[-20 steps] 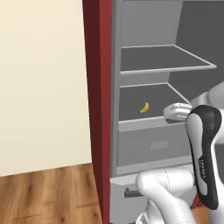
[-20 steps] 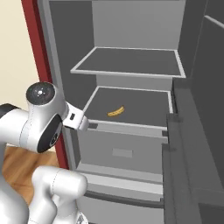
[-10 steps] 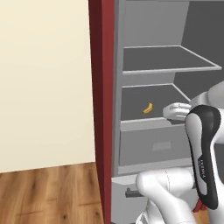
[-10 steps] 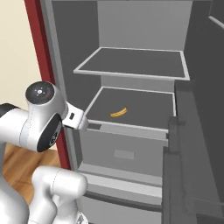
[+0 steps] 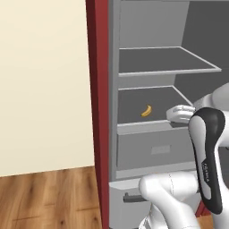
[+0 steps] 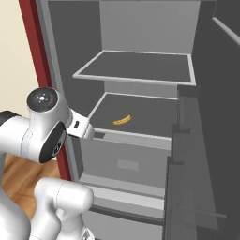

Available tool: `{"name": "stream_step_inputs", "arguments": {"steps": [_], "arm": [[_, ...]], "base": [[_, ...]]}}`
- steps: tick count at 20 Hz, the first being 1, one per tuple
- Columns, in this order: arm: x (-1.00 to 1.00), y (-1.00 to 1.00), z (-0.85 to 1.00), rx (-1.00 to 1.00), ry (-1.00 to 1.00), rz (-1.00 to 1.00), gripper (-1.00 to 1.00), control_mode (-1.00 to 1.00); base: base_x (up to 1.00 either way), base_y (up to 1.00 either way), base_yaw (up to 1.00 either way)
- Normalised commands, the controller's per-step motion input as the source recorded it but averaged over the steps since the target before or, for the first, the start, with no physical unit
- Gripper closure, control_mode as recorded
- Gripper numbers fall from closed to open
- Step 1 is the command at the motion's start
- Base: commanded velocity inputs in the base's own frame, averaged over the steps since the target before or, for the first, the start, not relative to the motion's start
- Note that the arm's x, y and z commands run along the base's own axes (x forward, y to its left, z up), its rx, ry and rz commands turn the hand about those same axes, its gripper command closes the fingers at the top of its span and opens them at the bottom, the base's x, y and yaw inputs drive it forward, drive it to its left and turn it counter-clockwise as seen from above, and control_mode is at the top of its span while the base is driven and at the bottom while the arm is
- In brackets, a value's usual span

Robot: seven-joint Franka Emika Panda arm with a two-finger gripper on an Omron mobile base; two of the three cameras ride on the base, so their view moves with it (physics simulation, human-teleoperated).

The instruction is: Retrieve the apple and banana from the fridge and place them into the bowl on the dining table.

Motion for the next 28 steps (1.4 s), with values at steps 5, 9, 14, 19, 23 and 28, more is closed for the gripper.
{"name": "stream_step_inputs", "arguments": {"steps": [5,9,14,19,23,28], "arm": [[0.02,-0.01,0.00,0.00,0.01,0.00,-1.00,-1.00],[0.00,-0.32,0.00,0.00,0.05,0.00,-1.00,-1.00],[0.11,-0.23,-0.11,-0.01,0.00,0.00,-1.00,-1.00],[0.37,0.00,-0.25,-0.11,0.00,-0.05,-1.00,-1.00],[0.35,0.00,-0.21,-0.05,-0.02,-0.07,-1.00,-1.00],[0.55,-0.08,-0.09,0.00,0.00,-0.02,-1.00,-1.00]], "base": [[0.02,-0.05,0.00],[0.00,0.00,0.00],[0.00,0.00,0.00],[0.00,0.00,0.00],[0.00,0.00,0.00],[0.00,0.00,0.00]]}}
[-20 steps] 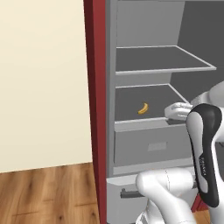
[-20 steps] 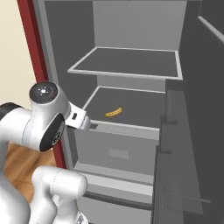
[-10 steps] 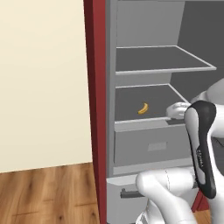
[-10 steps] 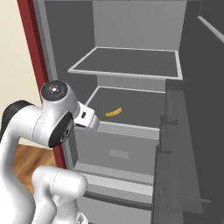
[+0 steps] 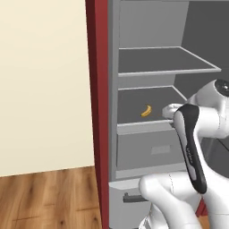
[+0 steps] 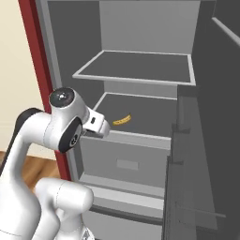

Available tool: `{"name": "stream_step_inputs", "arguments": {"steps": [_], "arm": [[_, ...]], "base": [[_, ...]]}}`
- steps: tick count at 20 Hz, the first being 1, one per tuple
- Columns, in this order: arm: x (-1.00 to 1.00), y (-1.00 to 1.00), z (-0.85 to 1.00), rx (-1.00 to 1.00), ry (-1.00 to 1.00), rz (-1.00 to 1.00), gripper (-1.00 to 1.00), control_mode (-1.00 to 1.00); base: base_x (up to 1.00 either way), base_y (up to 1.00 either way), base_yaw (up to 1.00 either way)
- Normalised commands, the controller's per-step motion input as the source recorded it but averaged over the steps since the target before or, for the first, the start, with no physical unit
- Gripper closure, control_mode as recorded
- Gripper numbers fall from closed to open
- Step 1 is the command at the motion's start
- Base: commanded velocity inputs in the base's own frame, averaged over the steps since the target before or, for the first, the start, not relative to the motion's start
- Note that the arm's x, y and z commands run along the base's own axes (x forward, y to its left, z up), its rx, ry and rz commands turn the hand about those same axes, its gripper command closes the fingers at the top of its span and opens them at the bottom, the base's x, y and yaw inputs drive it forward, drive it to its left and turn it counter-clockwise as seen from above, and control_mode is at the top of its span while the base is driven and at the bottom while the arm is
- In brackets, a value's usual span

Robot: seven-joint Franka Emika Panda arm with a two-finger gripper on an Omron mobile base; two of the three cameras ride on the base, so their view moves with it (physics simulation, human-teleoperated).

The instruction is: Retrieve the apple and banana from the fridge and place them into the bowl on the dining table.

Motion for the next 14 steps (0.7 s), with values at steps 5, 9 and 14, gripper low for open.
{"name": "stream_step_inputs", "arguments": {"steps": [5,9,14], "arm": [[0.73,-0.03,-0.11,0.02,0.00,0.00,-1.00,-1.00],[0.61,-0.16,-0.21,0.03,0.02,0.01,-1.00,-1.00],[0.48,-0.12,-0.35,0.02,0.02,0.00,-1.00,-1.00]], "base": [[0.00,0.00,0.00],[0.00,0.00,0.00],[0.00,0.00,0.00]]}}
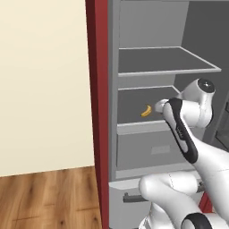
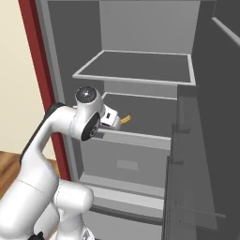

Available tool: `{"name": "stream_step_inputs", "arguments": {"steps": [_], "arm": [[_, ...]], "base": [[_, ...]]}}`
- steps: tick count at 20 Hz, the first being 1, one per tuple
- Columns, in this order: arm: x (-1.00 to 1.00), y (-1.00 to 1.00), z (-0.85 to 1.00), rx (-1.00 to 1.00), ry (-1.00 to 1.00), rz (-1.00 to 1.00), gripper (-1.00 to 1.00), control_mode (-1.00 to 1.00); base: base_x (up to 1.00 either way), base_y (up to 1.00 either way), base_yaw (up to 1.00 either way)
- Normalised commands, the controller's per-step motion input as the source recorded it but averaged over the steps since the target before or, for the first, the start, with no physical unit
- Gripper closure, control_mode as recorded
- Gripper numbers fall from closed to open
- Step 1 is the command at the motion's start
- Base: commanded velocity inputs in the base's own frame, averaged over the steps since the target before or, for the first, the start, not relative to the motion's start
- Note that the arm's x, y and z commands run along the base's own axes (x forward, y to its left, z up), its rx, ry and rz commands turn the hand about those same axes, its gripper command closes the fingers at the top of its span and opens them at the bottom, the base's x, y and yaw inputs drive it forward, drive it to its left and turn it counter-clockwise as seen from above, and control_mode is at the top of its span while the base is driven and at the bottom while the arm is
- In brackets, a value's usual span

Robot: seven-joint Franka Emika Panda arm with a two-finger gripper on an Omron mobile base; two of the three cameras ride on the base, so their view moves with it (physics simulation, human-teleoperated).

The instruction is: Retrieve the apple and banana from the fridge and place them into the bowl on the dining table.

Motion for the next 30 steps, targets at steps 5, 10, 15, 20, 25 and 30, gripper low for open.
{"name": "stream_step_inputs", "arguments": {"steps": [5,10,15,20,25,30], "arm": [[0.49,0.00,-0.22,0.00,0.04,0.00,-1.00,-1.00],[0.42,0.00,-0.16,0.00,0.05,0.00,-1.00,-1.00],[0.34,-0.05,-0.22,0.00,0.03,0.00,-1.00,-1.00],[0.34,-0.10,-0.19,0.00,0.01,0.00,-1.00,-1.00],[0.36,-0.02,-0.25,0.00,0.00,0.00,-1.00,-1.00],[0.39,0.00,-0.21,0.00,0.00,0.00,-1.00,-1.00]], "base": [[0.00,0.00,0.00],[0.00,0.00,0.00],[0.00,0.00,0.00],[0.00,0.00,0.00],[0.00,0.00,0.00],[0.00,0.00,0.00]]}}
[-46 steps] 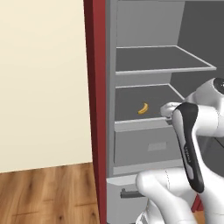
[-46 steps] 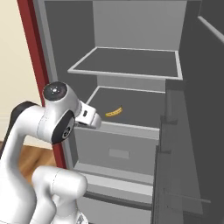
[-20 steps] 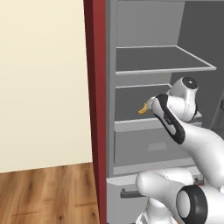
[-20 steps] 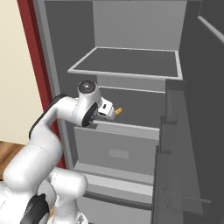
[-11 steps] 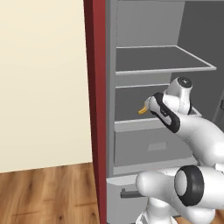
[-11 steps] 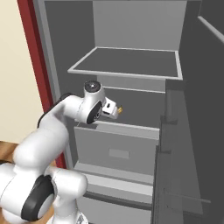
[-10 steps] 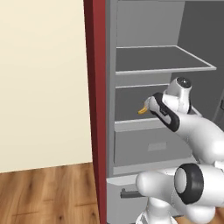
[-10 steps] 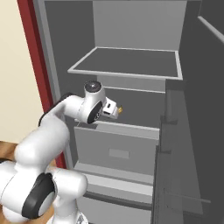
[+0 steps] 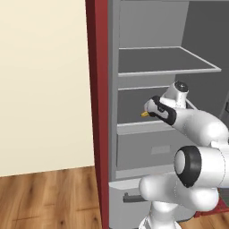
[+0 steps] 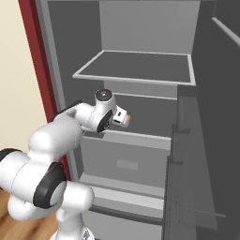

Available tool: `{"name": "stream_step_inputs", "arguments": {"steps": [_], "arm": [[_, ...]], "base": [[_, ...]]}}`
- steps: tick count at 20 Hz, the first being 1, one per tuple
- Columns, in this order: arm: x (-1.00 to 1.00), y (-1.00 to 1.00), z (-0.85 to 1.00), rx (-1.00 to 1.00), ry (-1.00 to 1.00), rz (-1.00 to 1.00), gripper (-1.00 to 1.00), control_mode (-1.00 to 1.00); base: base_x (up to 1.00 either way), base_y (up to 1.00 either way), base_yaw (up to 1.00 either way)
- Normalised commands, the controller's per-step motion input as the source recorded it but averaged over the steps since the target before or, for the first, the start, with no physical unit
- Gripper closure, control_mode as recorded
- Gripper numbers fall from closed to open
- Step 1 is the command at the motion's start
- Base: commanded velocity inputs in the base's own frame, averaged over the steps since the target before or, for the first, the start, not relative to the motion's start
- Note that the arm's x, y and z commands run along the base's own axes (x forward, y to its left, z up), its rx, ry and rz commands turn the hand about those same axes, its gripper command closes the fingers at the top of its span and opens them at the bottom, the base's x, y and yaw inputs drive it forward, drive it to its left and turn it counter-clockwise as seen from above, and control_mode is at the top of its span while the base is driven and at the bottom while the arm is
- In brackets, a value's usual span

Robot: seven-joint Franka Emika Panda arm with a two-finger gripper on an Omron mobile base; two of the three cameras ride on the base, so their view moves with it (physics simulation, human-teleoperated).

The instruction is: Retrieve the apple and banana from the fridge and place them into the bowl on the dining table.

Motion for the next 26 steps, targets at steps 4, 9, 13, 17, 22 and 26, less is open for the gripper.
{"name": "stream_step_inputs", "arguments": {"steps": [4,9,13,17,22,26], "arm": [[0.38,0.00,-0.10,0.00,0.00,0.00,-1.00,-1.00],[0.38,-0.03,-0.19,0.00,0.00,0.00,-1.00,-1.00],[0.35,-0.07,-0.21,0.00,0.00,0.00,-1.00,-1.00],[0.39,-0.10,-0.21,0.00,0.00,0.00,-1.00,-1.00],[0.35,-0.11,-0.20,0.00,0.00,0.00,-1.00,-1.00],[0.35,-0.09,-0.20,0.00,0.00,0.00,-1.00,-1.00]], "base": [[0.00,0.00,0.00],[0.00,0.00,0.00],[0.00,0.00,0.00],[0.00,0.00,0.00],[0.00,0.00,0.00],[0.00,0.00,0.00]]}}
